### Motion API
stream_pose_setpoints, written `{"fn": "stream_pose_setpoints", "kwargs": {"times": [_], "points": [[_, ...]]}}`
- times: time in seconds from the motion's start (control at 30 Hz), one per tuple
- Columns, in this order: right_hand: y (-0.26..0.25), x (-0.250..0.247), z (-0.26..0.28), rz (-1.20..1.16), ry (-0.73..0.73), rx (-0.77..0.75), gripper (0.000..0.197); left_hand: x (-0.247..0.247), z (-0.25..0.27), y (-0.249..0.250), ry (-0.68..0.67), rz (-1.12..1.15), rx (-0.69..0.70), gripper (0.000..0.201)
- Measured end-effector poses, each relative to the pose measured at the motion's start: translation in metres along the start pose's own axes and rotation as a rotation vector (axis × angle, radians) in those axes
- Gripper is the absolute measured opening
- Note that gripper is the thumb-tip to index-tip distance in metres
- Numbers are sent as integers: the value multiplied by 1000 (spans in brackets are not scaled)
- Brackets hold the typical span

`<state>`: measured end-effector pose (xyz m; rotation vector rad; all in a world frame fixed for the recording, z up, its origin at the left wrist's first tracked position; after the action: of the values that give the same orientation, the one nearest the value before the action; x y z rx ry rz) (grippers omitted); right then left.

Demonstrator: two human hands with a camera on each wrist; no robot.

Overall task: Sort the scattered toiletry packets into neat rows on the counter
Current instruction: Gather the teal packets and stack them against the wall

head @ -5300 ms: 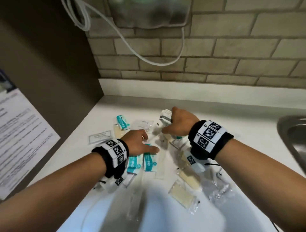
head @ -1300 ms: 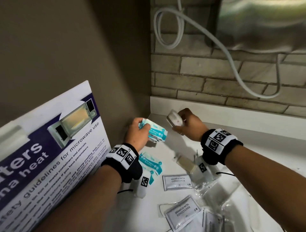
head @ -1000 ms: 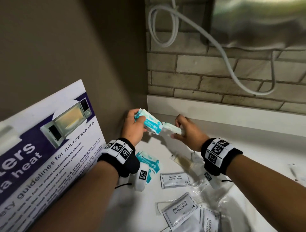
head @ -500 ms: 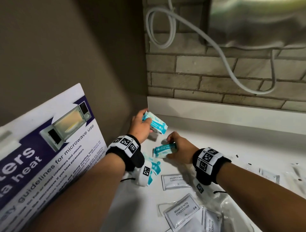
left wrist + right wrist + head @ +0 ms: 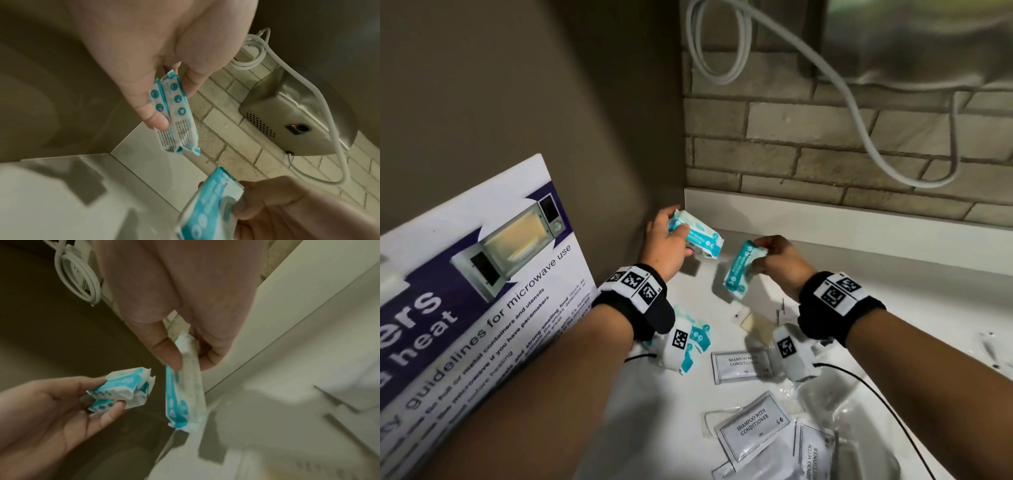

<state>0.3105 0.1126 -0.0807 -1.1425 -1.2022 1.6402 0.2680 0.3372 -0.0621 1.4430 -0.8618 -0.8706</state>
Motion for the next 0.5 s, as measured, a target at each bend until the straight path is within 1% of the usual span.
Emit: {"fn": "stream_pose_setpoints", "kwargs": {"times": [0.03,0.07,0.1,0.17,0.2,0.23,0.3,0.37,0.43,0.47,0.5], "points": [[-2,-3,-2,48,11,-13,37,0,1,2,0,8,4,32],[-4,-1,-2,104,-16,-21,32,0,1,3,0,15,6,32],[-4,6,-3,139,-80,-22,29,0,1,4,0,23,11,32],[2,30,1,149,-262,17,25,-1,1,7,-3,32,18,33],[5,42,4,157,-328,38,22,0,1,8,-7,33,19,34],[9,52,5,203,-358,42,23,0,2,9,-11,38,20,34],[14,68,5,376,-362,9,38,0,3,9,-12,39,29,33],[10,78,7,549,-302,-64,48,-1,2,11,-4,35,39,31],[0,83,15,662,-233,-131,45,-1,1,9,-4,30,28,31],[-3,87,22,727,-232,-149,41,-1,0,8,-2,22,18,31],[-3,92,29,814,-262,-160,38,0,0,8,0,7,11,31]]}}
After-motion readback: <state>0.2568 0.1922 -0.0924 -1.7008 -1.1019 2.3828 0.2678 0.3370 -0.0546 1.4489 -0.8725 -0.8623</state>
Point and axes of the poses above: each hand's wrist, its own z-axis away from the middle knuckle, its own x-axis out of the palm, y = z × x, the point moved 10 cm from there along -z, towards the middle knuckle
